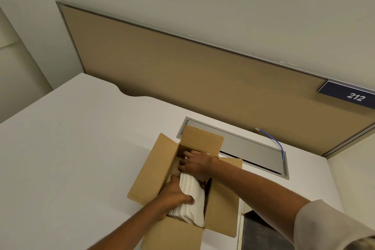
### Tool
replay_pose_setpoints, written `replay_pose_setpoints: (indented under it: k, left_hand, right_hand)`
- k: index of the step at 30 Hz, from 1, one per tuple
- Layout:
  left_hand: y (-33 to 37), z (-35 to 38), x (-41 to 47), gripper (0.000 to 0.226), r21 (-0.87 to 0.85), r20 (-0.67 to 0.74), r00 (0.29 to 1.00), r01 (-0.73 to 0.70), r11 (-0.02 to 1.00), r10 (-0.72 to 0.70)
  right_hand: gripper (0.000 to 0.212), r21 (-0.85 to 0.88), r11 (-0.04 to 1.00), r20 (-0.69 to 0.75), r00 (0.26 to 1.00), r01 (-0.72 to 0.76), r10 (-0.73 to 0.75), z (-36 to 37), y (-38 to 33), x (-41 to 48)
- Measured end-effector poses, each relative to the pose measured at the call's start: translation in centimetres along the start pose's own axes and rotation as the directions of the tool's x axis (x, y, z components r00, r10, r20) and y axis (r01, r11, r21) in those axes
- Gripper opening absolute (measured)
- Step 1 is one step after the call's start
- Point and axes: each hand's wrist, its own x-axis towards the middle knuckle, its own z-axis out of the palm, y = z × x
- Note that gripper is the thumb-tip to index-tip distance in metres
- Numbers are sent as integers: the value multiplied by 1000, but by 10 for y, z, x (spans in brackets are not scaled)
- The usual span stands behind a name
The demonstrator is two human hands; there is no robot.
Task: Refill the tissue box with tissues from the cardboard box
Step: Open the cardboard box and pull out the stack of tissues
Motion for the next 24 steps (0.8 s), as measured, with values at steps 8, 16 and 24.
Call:
replay_pose_setpoints:
  k: [8, 16, 24]
  left_hand:
    - [2, 15, -15, 60, 230, -279, 944, -112, 967, 175]
    - [3, 14, -25, 79, 292, -423, 886, -67, 954, 192]
    - [13, 6, -38, 80, 304, -430, 879, -76, 950, 208]
  right_hand:
    - [82, 122, 992, -31, 999, 45, -42, -13, 6, -7]
    - [51, -33, 999, -152, 987, 43, -47, -18, 6, -18]
    - [64, 24, 1000, -227, 974, -8, 13, -28, 10, -27]
